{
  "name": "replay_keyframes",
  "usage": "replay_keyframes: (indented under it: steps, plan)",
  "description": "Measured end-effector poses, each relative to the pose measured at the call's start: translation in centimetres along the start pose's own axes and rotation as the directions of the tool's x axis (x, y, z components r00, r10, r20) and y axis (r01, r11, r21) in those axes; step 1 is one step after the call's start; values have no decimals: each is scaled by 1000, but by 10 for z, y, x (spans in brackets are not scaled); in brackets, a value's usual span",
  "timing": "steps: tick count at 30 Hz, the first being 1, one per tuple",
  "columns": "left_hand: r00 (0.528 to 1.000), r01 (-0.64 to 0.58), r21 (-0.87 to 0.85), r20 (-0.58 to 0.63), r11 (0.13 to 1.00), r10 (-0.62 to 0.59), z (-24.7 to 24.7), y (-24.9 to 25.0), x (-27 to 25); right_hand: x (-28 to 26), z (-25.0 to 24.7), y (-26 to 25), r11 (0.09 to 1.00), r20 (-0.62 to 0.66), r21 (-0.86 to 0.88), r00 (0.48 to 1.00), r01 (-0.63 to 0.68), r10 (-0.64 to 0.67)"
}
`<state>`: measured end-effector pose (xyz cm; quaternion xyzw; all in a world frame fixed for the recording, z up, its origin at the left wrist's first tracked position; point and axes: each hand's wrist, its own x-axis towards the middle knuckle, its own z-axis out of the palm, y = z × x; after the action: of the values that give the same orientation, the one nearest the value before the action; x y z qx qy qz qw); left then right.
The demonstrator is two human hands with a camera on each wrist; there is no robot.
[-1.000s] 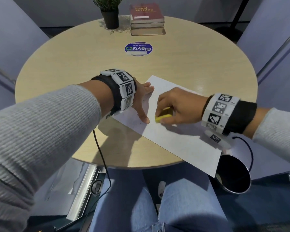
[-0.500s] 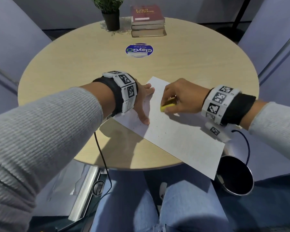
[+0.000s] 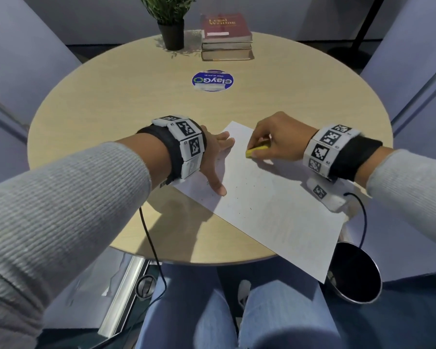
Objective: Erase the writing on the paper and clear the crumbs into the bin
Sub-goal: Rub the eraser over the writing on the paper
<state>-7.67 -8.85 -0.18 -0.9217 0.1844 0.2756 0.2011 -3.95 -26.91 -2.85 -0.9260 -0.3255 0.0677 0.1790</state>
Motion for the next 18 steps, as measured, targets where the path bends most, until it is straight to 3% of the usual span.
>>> replay_keyframes:
  steps: [2,5,10,14,18]
  plan:
    - [1000,-2,6,-4,1000,2,0,1,0,3,1,3,1000,-17,-17,1000,-5,5]
    - [1000,-12,5,-19,1000,12,3,-1,2,-1,8,-5,996,45,-19,995,91,-90]
    - [999,-17,24,-34,1000,18,4,-3,6,6,-4,15,999,-21,-13,999,-44,44]
    - [998,-5,67,-59,998,9,-5,-2,9,8,0,16,1000,-19,-10,1000,-22,21]
    - [996,2,-97,-89,995,-11,-13,4,15,10,-1,18,999,-25,-11,999,-36,36]
